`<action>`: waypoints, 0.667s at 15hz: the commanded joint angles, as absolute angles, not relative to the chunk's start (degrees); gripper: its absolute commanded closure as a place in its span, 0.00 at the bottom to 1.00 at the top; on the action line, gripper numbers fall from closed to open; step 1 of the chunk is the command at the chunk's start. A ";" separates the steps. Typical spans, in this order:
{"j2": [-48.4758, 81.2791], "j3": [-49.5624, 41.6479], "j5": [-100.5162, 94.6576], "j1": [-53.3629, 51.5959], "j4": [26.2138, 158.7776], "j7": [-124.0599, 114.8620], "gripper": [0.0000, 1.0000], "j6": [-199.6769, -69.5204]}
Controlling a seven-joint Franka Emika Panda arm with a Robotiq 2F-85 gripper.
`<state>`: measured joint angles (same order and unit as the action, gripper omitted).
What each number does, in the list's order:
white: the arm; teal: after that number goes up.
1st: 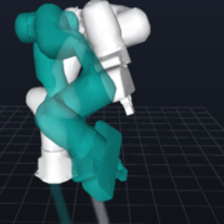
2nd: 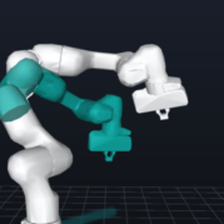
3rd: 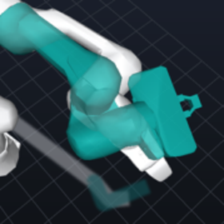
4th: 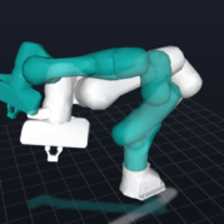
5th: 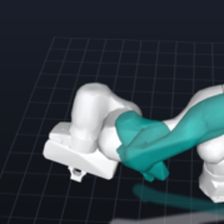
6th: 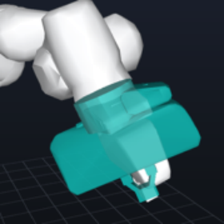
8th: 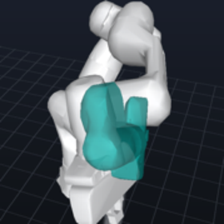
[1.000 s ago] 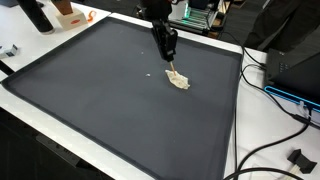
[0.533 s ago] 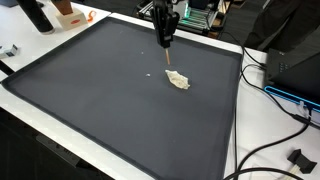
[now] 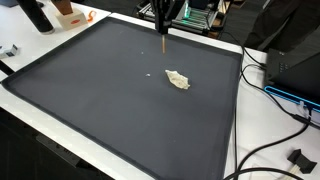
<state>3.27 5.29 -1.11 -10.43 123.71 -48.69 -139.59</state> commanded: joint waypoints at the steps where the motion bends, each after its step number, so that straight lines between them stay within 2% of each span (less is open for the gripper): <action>1: 0.29 6.45 -3.81 -10.28 125.15 -47.67 0.97 -136.81; 10: -0.41 8.40 -2.65 -9.95 123.64 -40.40 0.97 -134.40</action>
<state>-0.41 7.88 -2.70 -10.49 123.70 -40.40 -134.48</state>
